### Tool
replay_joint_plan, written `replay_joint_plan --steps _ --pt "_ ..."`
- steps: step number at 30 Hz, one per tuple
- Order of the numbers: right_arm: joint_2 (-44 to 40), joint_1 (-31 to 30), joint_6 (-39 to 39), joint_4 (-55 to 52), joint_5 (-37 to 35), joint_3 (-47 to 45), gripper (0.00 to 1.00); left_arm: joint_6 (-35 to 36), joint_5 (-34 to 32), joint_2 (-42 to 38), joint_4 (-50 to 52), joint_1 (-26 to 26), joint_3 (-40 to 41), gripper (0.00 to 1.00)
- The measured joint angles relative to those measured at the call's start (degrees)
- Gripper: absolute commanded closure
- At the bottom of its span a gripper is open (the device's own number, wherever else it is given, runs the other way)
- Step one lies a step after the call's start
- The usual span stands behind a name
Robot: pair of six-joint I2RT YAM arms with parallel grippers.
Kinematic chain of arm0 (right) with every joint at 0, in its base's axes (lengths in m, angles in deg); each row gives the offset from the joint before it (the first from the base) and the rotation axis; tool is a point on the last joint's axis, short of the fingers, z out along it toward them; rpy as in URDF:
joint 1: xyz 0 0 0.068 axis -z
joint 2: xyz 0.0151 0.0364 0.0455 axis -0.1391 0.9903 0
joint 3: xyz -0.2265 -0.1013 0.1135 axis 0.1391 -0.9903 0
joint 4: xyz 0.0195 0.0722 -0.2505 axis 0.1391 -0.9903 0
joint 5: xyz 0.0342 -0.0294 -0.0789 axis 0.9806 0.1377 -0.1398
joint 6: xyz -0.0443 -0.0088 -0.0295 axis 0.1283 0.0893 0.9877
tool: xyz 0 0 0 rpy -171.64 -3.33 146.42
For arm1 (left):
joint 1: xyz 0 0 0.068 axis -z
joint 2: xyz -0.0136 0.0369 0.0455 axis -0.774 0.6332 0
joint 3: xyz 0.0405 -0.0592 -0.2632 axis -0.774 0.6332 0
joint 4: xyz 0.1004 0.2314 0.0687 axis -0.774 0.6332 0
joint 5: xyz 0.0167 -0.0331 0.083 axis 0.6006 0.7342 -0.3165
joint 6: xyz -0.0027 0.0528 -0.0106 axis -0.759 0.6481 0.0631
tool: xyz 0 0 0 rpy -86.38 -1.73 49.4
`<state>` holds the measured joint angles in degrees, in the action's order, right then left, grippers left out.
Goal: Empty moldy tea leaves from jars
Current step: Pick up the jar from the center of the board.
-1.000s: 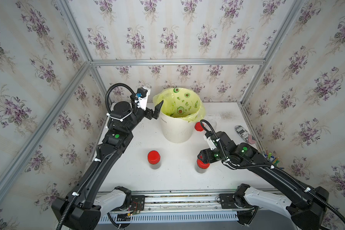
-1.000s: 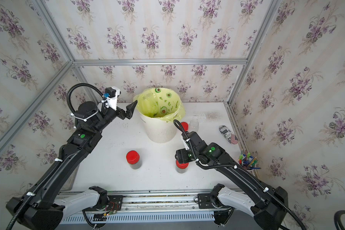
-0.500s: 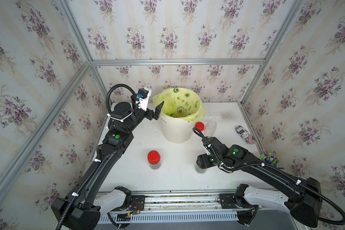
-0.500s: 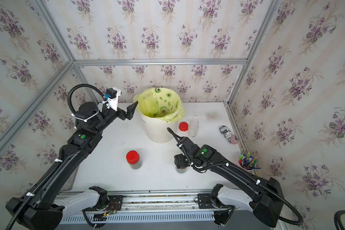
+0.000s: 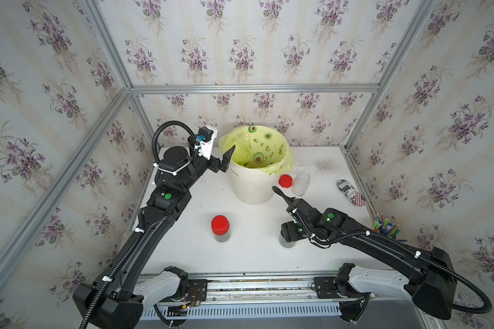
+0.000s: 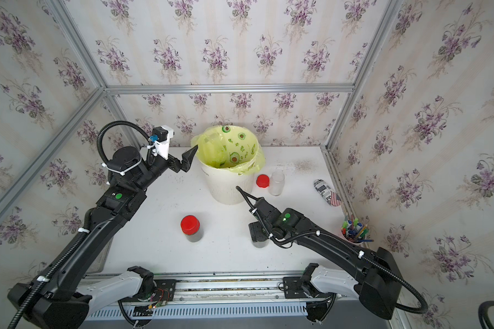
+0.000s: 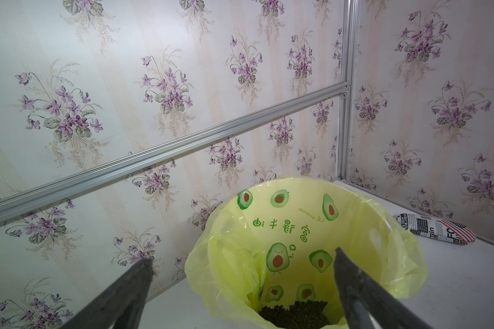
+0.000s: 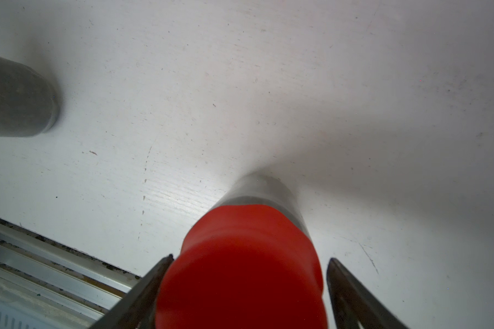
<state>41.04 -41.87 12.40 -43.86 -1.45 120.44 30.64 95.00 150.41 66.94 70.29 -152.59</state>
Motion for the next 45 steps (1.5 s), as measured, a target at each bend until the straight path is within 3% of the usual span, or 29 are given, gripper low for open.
replay_joint_plan --steps 22,29,34,45 --pt "1.7 -0.4 -0.3 2.8 -1.5 -0.5 0.34 0.7 -0.2 0.0 0.0 0.4 0.4 0.00" --pt "0.1 -0.5 -0.3 1.2 -1.4 2.4 0.47 1.0 0.2 0.3 1.5 0.4 -0.9 0.00" --pt "-0.3 -0.5 0.9 -0.8 -2.1 6.3 0.51 1.5 6.7 0.2 3.1 0.4 -0.9 0.01" --pt "0.8 0.8 6.8 -3.5 -1.0 20.1 0.55 6.1 29.3 -2.9 7.3 0.4 3.1 0.01"
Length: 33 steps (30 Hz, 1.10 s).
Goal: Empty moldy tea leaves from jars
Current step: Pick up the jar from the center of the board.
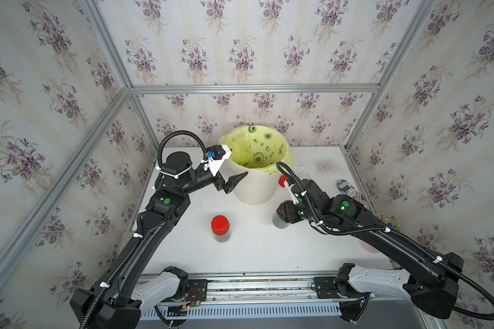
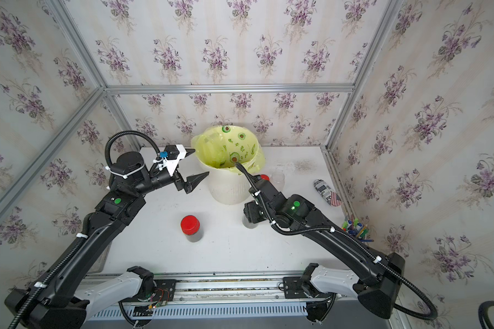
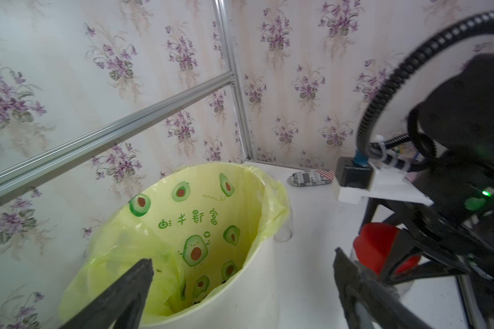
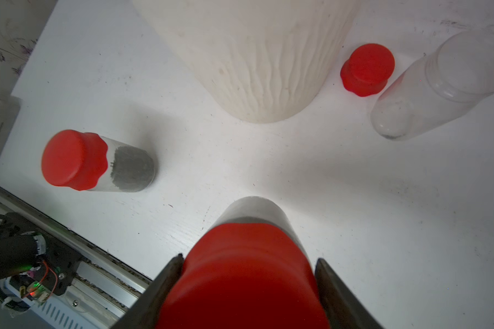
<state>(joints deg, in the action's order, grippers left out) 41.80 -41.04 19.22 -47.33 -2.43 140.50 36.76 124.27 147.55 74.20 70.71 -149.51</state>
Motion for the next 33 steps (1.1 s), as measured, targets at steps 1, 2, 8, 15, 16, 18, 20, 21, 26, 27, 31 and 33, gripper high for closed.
replay_joint_plan --steps 1,2,8,15,16,18,20,21,26,27,31,33 --pt "0.3 0.0 0.4 0.0 0.5 1.1 0.56 0.6 2.1 -0.2 0.5 0.0 0.0 0.01" --pt "0.7 0.0 1.0 0.0 1.1 2.4 0.56 1.1 4.2 -0.2 1.0 0.0 0.0 0.01" --pt "3.1 1.1 4.8 0.1 5.2 8.8 0.58 3.5 12.4 1.6 4.4 0.2 -0.7 0.01" --pt "7.6 2.9 9.2 1.0 10.6 14.9 0.61 7.1 14.7 4.4 9.5 2.3 -1.6 0.01" --pt "8.3 3.0 9.4 1.0 11.1 15.8 0.62 7.5 14.5 4.7 10.3 2.5 -1.9 0.01" --pt "9.2 3.2 10.6 1.4 12.5 17.6 0.62 8.5 14.3 5.2 11.4 2.7 -2.4 0.01" --pt "9.9 3.3 11.2 2.2 13.6 19.2 0.62 9.1 14.1 5.6 12.4 3.0 -2.7 0.01" --pt "10.3 3.3 11.9 2.5 14.0 20.2 0.62 9.4 14.0 5.7 12.9 3.1 -2.8 0.01" --pt "11.9 4.1 13.5 3.5 16.7 23.8 0.63 10.7 12.1 7.0 14.6 4.1 -2.9 0.01" --pt "12.2 4.2 13.8 3.5 17.2 24.4 0.64 10.9 11.5 7.2 15.0 4.2 -2.9 0.01" --pt "13.4 4.8 15.0 3.5 19.4 26.2 0.65 11.7 10.3 7.8 15.8 4.4 -3.1 0.01" --pt "13.7 4.8 15.4 3.5 20.5 27.0 0.66 11.9 9.6 8.0 16.0 4.4 -3.1 0.01"
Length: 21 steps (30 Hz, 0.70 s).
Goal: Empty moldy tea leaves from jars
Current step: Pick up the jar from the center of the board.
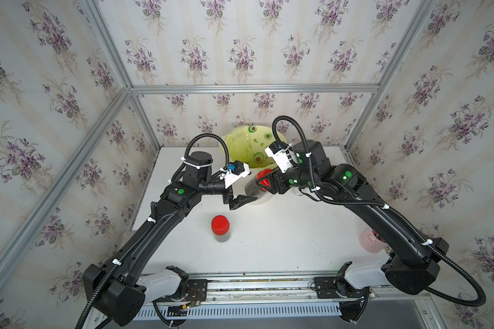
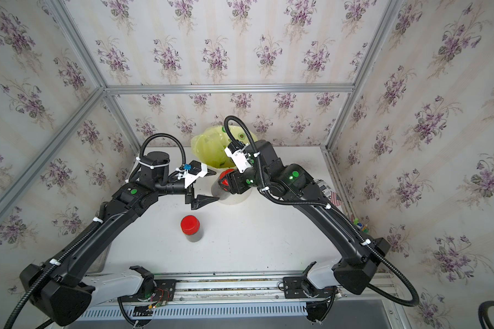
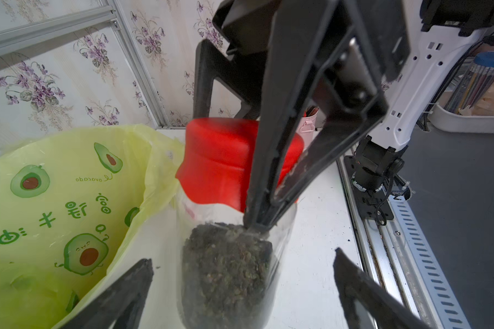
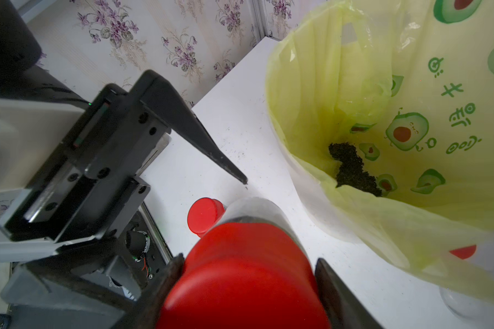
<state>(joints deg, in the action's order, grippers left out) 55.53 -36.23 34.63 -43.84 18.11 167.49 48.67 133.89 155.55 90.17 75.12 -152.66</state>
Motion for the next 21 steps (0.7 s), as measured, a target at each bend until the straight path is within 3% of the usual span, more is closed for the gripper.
replay_joint_plan --steps 12,21 --pt "1.5 0.4 1.9 1.7 6.4 2.1 0.68 1.1 -2.1 1.0 0.8 0.0 0.0 0.02" --pt "3.2 1.0 2.6 3.1 8.7 3.3 0.69 1.7 -1.8 1.0 0.8 0.0 0.0 0.13"
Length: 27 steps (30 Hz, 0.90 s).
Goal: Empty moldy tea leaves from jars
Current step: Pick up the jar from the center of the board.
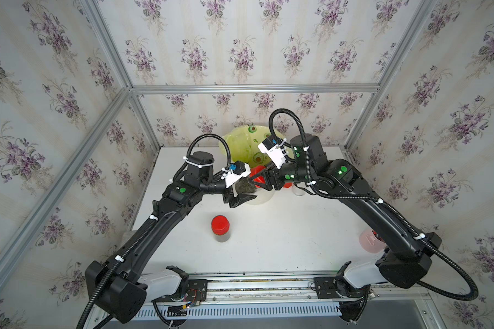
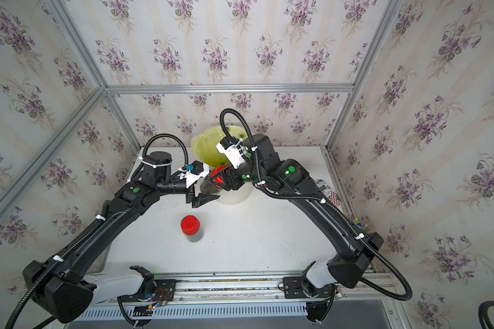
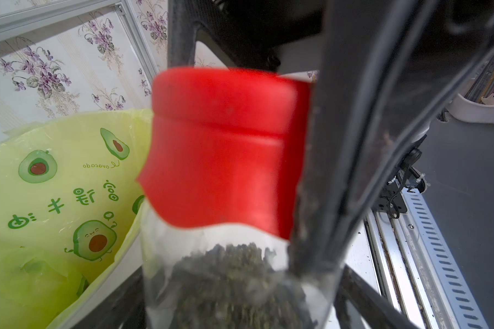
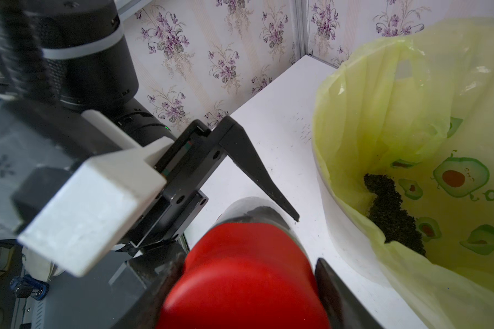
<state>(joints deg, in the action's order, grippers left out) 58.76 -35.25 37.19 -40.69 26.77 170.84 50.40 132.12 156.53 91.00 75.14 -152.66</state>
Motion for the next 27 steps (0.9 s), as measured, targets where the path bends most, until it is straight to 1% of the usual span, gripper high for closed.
replay_joint_plan --steps 5,7,15,18,20,24,27 --pt "0.2 0.6 0.1 0.2 1.3 0.0 0.69 0.6 -0.2 0.1 -0.1 0.0 0.0 0.14" --pt "0.3 0.8 0.2 0.3 1.7 -0.1 0.69 0.6 -0.2 0.2 0.0 0.0 0.0 0.16" --pt "0.4 1.1 0.3 1.1 3.2 -0.5 0.69 0.8 -1.0 0.2 -0.1 0.0 0.0 0.22" --pt "0.4 1.2 0.4 1.6 3.7 -0.8 0.69 0.8 -1.3 0.2 0.0 0.0 0.0 0.27" --pt "0.3 1.3 0.4 1.9 3.8 -1.1 0.69 0.8 -1.5 0.1 0.0 0.0 0.0 0.32" --pt "0.4 1.6 0.4 2.7 4.7 -1.3 0.68 0.8 -2.1 0.4 1.5 0.0 -1.2 0.32" --pt "0.4 1.7 0.6 3.2 5.0 -1.3 0.65 1.2 -2.5 0.5 2.1 0.0 -1.9 0.29"
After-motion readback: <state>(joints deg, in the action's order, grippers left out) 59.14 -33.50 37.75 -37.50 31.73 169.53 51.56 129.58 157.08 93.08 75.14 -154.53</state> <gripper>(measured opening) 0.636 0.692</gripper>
